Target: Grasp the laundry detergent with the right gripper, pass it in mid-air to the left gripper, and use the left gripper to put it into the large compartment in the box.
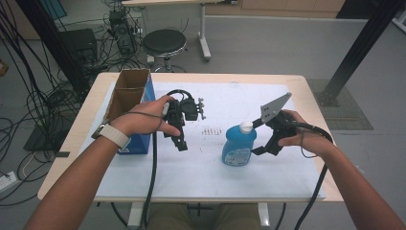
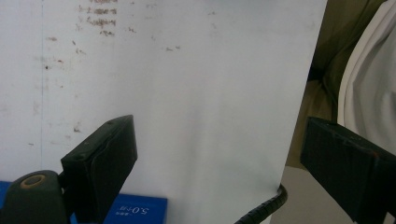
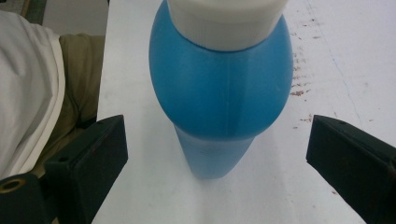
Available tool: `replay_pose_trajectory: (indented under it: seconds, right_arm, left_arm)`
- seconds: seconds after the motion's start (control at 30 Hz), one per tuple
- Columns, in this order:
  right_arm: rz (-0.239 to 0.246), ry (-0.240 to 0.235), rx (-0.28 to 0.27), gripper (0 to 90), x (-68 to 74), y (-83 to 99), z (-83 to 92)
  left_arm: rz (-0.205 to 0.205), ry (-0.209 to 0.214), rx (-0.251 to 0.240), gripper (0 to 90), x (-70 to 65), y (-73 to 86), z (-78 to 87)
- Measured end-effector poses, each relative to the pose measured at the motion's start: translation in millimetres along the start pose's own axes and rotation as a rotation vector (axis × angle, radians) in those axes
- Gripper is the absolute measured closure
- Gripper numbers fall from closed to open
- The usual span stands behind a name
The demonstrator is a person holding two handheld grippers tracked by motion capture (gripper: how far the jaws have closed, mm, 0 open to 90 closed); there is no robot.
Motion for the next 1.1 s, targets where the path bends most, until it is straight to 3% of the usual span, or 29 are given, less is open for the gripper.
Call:
replay_pose_trajectory:
  seconds: [1.1]
  right_arm:
    - [-0.005, -0.004, 0.001, 5.2, 0.9, 0.2, -2.8]
  left_arm:
    - [0.008, -0.003, -0.007, 11.5, 1.1, 2.6, 0.5]
Point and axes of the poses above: each handheld gripper's, and its own axes: z roughly backward along the jaws, y roughly out of its underside, x roughly to its left, the point moved 6 cm from there along -z, roughly forward along the jaws, and after that the axes turned 12 degrees about -y, right-handed, at the moved point
